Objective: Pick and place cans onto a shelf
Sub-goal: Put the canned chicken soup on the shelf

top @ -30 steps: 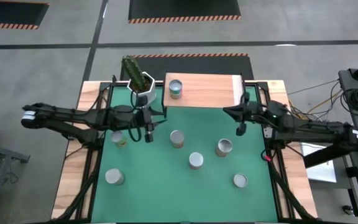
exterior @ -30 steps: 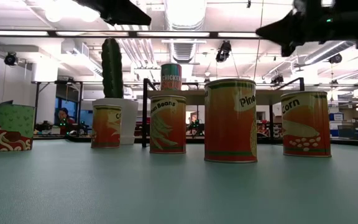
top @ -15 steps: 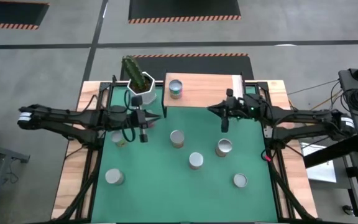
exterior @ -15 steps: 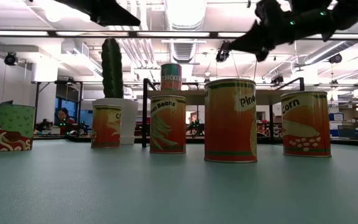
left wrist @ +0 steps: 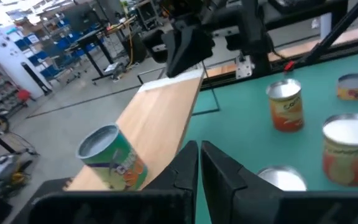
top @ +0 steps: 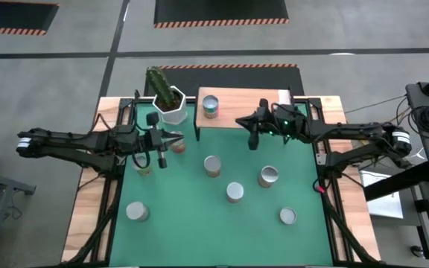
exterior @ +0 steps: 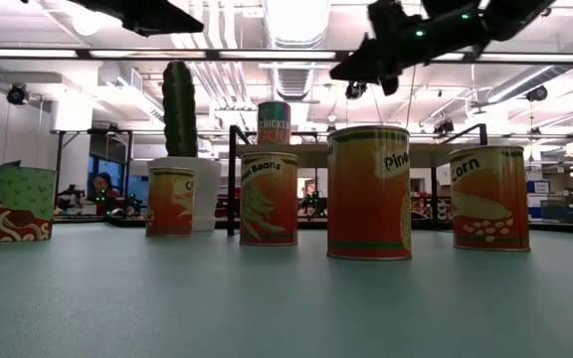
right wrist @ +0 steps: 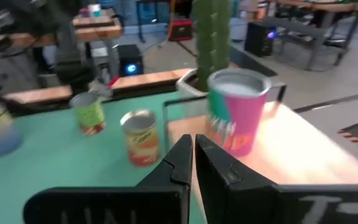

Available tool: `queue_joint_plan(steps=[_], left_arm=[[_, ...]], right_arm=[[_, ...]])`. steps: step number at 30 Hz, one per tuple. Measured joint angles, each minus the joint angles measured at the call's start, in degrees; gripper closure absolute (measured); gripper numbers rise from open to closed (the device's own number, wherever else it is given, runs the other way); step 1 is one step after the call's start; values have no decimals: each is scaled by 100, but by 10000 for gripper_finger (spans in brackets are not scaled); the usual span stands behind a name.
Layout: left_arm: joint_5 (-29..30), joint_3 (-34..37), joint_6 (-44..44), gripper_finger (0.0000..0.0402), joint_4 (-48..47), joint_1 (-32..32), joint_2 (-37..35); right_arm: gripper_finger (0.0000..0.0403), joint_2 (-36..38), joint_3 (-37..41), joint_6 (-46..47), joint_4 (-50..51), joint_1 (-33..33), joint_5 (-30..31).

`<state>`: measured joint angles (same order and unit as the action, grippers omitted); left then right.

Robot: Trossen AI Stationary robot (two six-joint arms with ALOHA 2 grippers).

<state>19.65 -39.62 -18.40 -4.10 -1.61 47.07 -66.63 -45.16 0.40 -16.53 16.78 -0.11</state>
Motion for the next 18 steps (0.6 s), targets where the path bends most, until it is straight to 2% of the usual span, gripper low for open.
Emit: queue_joint_plan(steps=[5,18], left_arm=[[206,2,-214,401,-42,0,-272],[228,1,-223,402,-164,0,-567]], right_arm=[[394,-534,-498,-180,90,0,23],[394,-1825,-2260,-660,1507,13,32]])
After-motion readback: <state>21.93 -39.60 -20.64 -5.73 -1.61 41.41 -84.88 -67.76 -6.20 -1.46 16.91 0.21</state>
